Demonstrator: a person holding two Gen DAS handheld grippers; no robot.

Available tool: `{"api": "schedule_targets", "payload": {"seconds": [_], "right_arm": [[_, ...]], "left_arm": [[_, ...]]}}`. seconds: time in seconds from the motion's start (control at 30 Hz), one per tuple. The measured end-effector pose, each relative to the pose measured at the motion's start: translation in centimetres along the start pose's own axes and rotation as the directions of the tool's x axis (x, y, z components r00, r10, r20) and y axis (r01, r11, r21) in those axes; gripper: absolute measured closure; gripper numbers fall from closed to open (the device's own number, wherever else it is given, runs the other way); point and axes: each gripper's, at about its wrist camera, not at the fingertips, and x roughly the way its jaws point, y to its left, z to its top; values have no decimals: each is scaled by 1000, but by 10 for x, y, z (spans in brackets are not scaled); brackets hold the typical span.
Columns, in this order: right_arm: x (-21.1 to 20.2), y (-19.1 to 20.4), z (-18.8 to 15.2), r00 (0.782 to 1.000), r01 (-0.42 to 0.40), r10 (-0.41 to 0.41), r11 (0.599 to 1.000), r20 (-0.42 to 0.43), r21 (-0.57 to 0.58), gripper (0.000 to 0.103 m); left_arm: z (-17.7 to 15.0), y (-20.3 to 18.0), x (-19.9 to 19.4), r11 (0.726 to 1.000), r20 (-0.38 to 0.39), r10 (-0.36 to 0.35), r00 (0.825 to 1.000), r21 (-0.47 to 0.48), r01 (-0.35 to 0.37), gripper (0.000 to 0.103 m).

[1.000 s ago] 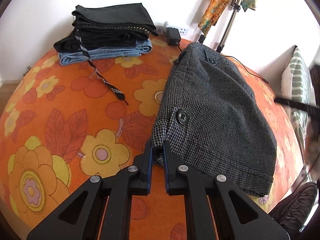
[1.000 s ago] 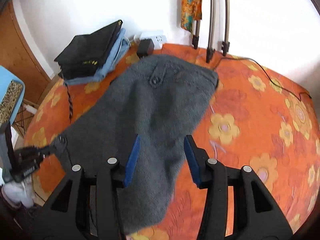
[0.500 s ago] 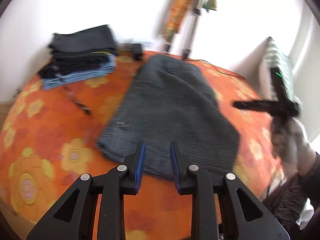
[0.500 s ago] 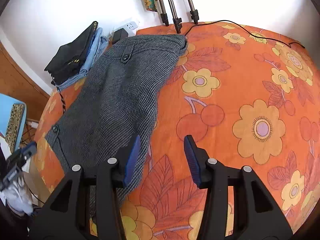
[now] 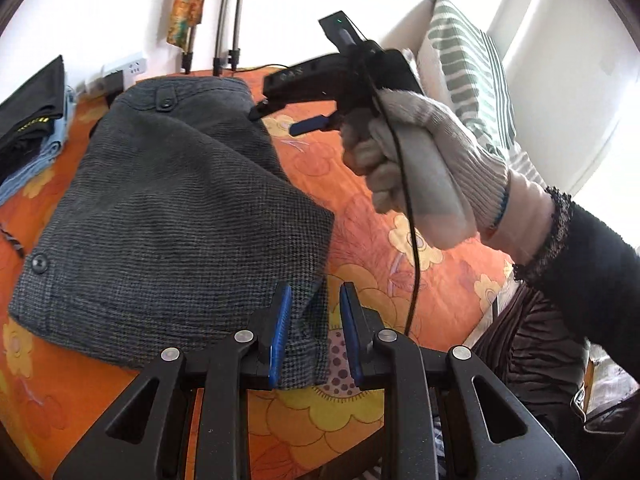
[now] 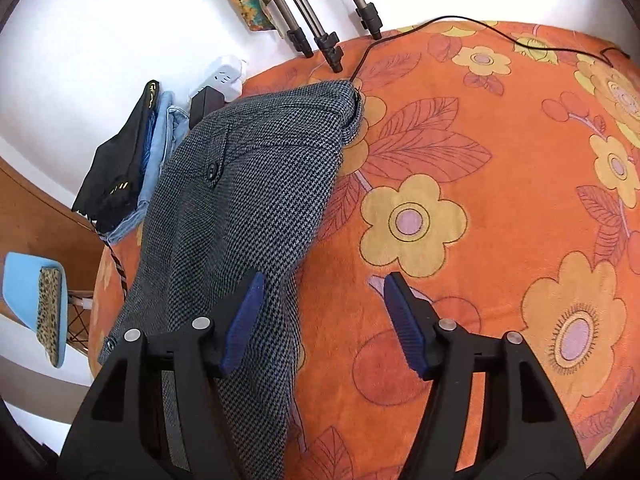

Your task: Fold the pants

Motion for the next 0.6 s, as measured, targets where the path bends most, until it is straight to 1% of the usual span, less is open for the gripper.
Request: {"api": "schedule_targets", "payload": {"seconds": [0.1,0.17,0.2,0.23,0.3,0.37,0.4,0.43,0.5,0.53,0.6], "right_arm": [[16,-6,10,999,-40,41,997,-14,61,38],[21,-6,17,999,-50,50,996,3,77,37],[24,-5,20,998,-55,55,996,2,76,39],[26,-4,23,998,-56,56,996,8,76,45],[28,-1,28,998,-65,65,996,9,65,87],[24,5,33,998,-56,55,998,33,34,94],[20,10,35,998,-34,33,999,52,7,96],[15,15,38,997,8,-6,1000,83,-25,97],[8,18,44,988,73,-66,996,136,-47,99],[6,15,47,985,83,-76,996,153,-39,99],[4,9,51,986,73,-70,997,149,-16,99]], "left_arm": [[-3,-4,13,1000,-48,-21,999,17,22,80],[-6,-2,21,999,-80,-40,996,-1,40,80],[-8,-1,25,999,-96,-49,994,-12,48,80],[-12,-1,29,998,-111,-54,992,-18,53,80],[-18,-4,33,999,-126,-54,991,-11,53,80],[-19,-5,35,999,-128,-53,990,7,54,80],[-19,-5,35,998,-131,-60,990,5,61,80],[-18,-3,36,997,-134,-72,988,-8,71,80],[-17,1,39,996,-143,-92,985,-31,88,80],[-16,1,41,996,-145,-92,985,-27,89,80],[-16,-5,41,997,-149,-76,986,3,77,80]]}}
